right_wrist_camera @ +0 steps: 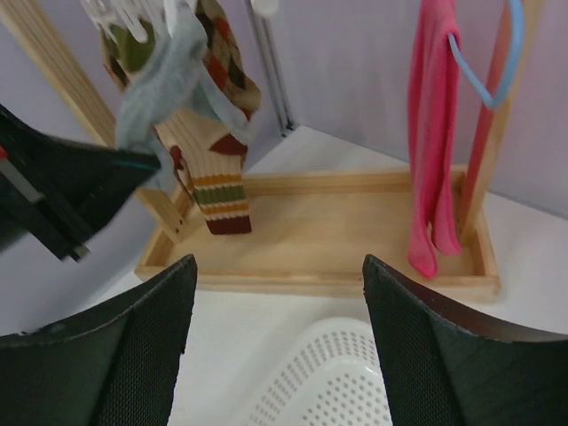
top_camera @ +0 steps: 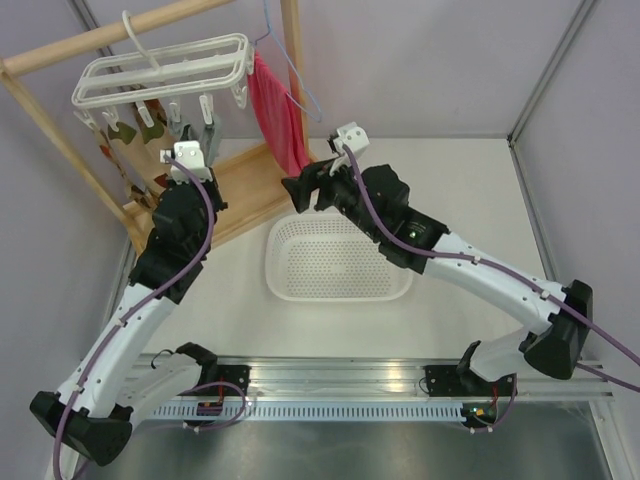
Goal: Remove the socks clipped to the hanger
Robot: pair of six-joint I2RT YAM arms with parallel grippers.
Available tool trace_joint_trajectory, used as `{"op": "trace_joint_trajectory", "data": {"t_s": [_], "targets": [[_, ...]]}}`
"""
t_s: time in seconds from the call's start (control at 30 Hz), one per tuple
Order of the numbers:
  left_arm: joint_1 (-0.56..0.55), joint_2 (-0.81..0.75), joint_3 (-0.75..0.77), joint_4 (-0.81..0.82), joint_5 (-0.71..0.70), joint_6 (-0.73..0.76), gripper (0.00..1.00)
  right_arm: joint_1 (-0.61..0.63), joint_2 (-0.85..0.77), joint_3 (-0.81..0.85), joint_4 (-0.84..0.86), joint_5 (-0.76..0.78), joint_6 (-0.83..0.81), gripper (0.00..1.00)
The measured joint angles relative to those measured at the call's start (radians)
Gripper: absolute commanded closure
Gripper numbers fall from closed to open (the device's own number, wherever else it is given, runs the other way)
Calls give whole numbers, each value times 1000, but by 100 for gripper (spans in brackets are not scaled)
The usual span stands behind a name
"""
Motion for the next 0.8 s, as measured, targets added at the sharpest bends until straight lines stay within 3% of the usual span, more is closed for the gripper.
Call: {"op": "trace_joint_trajectory", "data": {"t_s": [0.33, 0.8], "targets": [[107, -26, -19, 3, 78, -8, 98, 0, 310, 454, -16, -164, 39, 18], [179, -63, -46, 6, 231, -62, 98, 0, 645, 853, -39, -320, 152, 16]]}}
